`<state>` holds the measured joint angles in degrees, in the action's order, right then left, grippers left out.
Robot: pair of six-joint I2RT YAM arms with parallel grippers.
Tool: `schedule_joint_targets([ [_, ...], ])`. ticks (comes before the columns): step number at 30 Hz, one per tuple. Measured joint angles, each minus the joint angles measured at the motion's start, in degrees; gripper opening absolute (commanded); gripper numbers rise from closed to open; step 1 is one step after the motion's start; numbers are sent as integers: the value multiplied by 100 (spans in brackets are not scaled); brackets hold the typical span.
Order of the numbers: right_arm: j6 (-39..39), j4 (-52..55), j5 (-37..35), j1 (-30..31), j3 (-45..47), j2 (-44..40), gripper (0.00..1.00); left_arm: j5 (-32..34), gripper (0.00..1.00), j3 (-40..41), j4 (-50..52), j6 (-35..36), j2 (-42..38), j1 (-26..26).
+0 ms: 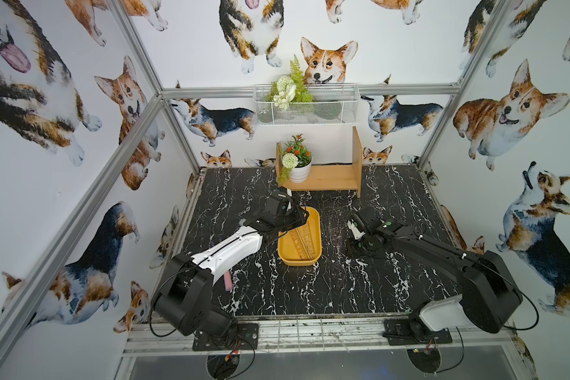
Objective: Put the scattered rulers into the storage box
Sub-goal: Adjust the ruler at the center of the board.
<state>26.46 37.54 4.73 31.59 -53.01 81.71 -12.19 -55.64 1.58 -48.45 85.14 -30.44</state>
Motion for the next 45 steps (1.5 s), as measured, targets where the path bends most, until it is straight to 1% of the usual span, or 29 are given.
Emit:
schedule_joint_targets([
  [7,-13,-11,-205,-72,-55,225,51,138,36,173,42,0,-197,-94],
  [17,-151,-136,-317,-503,-66,380,58,177,36,341,85,-2,-310,-192],
  [27,-278,-151,-472,-699,-74,656,59,186,36,424,79,-26,-337,-278],
  [31,-273,-157,-496,-619,-90,680,61,181,36,494,55,-48,-339,-299],
  [35,-260,-199,-417,-254,-271,688,61,184,36,560,31,-111,-376,-304],
  [37,-234,-302,-262,-103,-345,756,61,184,36,581,7,-111,-415,-304],
  [45,11,-562,120,31,-247,970,61,190,36,660,-28,-146,-573,-308],
])
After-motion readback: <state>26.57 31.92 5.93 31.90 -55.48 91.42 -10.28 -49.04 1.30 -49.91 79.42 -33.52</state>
